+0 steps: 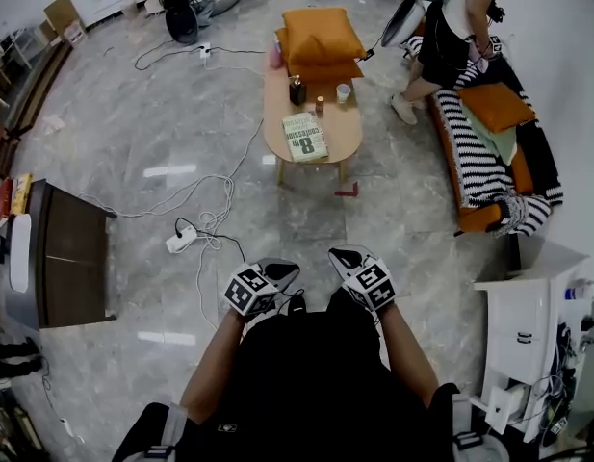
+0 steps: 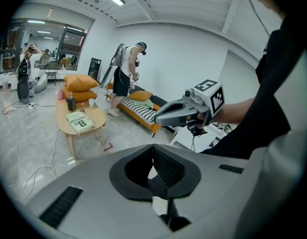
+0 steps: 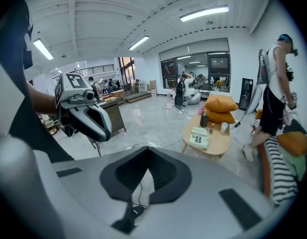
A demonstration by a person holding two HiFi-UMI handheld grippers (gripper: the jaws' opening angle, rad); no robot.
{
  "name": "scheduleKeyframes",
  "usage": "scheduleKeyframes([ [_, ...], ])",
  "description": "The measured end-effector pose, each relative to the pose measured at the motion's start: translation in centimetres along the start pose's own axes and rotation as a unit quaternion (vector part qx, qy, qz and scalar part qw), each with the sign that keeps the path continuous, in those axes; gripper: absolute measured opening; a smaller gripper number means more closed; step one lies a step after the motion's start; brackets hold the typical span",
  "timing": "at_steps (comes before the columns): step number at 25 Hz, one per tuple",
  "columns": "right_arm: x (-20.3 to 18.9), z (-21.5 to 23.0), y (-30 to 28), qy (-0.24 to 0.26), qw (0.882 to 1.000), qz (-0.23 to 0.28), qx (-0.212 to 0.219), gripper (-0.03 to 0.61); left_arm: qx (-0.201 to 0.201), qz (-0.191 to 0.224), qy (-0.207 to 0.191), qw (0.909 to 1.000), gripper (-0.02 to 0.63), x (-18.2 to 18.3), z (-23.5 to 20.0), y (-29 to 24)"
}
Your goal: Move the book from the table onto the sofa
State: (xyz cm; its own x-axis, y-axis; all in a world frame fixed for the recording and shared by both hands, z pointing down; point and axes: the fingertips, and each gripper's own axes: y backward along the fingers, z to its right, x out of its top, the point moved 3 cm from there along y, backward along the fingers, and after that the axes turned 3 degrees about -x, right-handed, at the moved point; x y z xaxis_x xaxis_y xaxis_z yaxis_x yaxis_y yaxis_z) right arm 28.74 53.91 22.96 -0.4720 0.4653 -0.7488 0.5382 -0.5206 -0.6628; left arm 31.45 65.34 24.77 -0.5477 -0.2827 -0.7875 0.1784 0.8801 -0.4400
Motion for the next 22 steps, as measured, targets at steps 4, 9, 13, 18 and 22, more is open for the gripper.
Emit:
scheduleKeyframes([
  [4,-1.0,2.2,0.4,-0.012,1.000,0.002,-0.003,0.008,-0.006,-0.010,0.000,0.9999,0.011,1.1,-0.1,-2.1],
  [9,-1.2,6.3,1.0,-0.011,1.000,0.004,0.000,0.008,-0.003,-0.013,0.000,0.9999,0.011,3.6,-0.6,-5.2],
  [13,-1.4,9.8,1.4,-0.002,1.000,-0.010,0.009,0.009,0.008,-0.014,0.002,0.9999,0.011,6.0,-1.0,-7.8],
  [18,-2.4,13.2,1.6,0.016,0.999,-0.022,0.045,0.008,0.026,-0.013,0.015,0.9995,0.011,8.8,-1.4,-10.6],
  [22,-3.4,15.9,2.3,0.029,0.996,-0.037,0.077,0.008,0.046,-0.009,0.034,0.9984,0.012,10.3,-1.4,-12.8],
])
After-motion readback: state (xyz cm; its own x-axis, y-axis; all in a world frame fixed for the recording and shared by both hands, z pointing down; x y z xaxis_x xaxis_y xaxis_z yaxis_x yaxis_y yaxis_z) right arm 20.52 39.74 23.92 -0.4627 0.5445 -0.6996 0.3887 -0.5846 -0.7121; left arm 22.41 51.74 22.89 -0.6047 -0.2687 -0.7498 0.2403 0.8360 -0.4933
